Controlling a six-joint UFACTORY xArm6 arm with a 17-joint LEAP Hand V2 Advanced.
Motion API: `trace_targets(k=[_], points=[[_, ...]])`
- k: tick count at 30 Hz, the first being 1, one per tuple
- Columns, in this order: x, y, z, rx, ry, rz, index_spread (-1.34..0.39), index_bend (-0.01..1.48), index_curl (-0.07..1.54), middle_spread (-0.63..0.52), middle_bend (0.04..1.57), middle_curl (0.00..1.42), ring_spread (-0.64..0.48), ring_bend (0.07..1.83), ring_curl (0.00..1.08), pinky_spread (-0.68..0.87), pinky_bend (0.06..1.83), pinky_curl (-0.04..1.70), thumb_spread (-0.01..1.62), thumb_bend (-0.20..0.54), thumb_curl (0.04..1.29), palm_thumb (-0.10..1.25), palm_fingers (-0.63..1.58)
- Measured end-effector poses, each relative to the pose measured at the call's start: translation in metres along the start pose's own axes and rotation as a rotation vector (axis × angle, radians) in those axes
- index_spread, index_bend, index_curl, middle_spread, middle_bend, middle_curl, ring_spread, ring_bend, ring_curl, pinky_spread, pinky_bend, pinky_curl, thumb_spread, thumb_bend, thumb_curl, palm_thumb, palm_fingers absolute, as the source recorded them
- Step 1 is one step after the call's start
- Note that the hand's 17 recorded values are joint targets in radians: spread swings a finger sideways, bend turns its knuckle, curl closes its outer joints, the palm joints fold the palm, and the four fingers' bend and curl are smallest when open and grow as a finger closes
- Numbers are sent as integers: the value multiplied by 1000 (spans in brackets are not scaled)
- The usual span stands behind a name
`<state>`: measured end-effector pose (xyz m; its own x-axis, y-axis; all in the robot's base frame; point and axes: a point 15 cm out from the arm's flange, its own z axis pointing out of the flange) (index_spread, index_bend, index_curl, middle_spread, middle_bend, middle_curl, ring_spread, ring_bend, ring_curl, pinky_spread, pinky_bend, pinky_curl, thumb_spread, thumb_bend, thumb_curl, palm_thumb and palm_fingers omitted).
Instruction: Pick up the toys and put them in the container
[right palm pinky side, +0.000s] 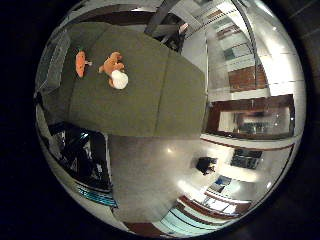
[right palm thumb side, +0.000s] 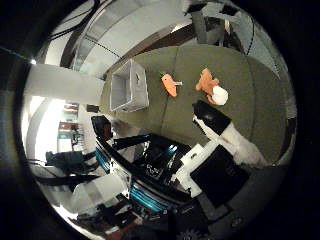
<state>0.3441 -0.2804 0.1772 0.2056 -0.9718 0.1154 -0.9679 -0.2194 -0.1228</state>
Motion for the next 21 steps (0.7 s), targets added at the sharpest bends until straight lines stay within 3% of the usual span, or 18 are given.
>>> trace_targets(k=[12, 21], points=[[-11, 8, 10, -15, -24, 3, -406, 181, 341, -73, 190, 335, 70, 222, 253, 313, 410, 28, 1102, -18, 407, 867, 323], [-14, 9, 14, -17, -37, 73, -368, 169, 325, -59, 201, 342, 72, 252, 259, 315, 440, 26, 1117, -33, 375, 669, 355]])
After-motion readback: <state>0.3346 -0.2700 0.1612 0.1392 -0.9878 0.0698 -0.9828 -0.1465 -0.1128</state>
